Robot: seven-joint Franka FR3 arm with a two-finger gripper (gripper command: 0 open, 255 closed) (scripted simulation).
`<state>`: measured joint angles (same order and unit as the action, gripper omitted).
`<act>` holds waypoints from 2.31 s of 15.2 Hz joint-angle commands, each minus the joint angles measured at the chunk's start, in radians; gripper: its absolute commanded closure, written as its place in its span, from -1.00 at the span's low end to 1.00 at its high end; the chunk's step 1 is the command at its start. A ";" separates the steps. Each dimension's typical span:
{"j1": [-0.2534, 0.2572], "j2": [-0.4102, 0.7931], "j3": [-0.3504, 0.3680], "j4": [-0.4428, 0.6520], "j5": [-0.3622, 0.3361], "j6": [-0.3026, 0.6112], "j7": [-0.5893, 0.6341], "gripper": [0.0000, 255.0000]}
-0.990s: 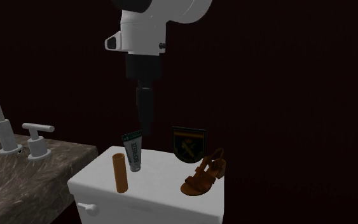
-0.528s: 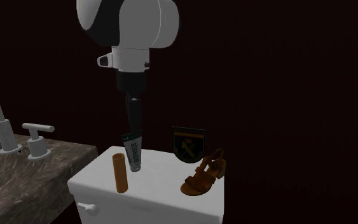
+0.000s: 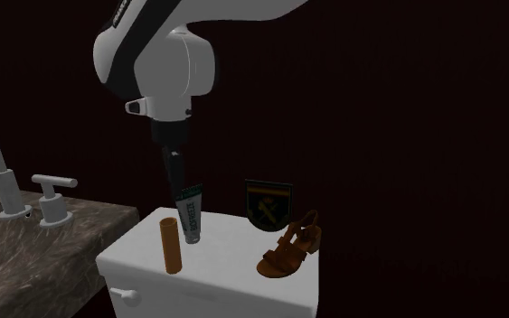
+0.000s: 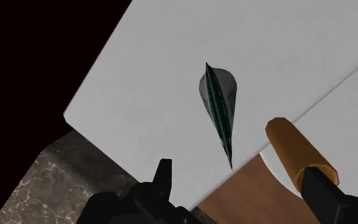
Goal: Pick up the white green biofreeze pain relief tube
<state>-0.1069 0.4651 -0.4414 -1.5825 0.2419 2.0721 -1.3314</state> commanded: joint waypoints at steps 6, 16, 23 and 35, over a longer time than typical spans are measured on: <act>-0.011 0.047 0.014 -0.023 0.024 0.068 -0.024 -1.00; -0.012 0.051 0.015 -0.025 0.026 0.073 -0.025 1.00; -0.009 0.024 0.006 0.005 0.011 0.020 -0.015 1.00; -0.008 -0.013 -0.006 0.088 -0.013 -0.097 0.003 1.00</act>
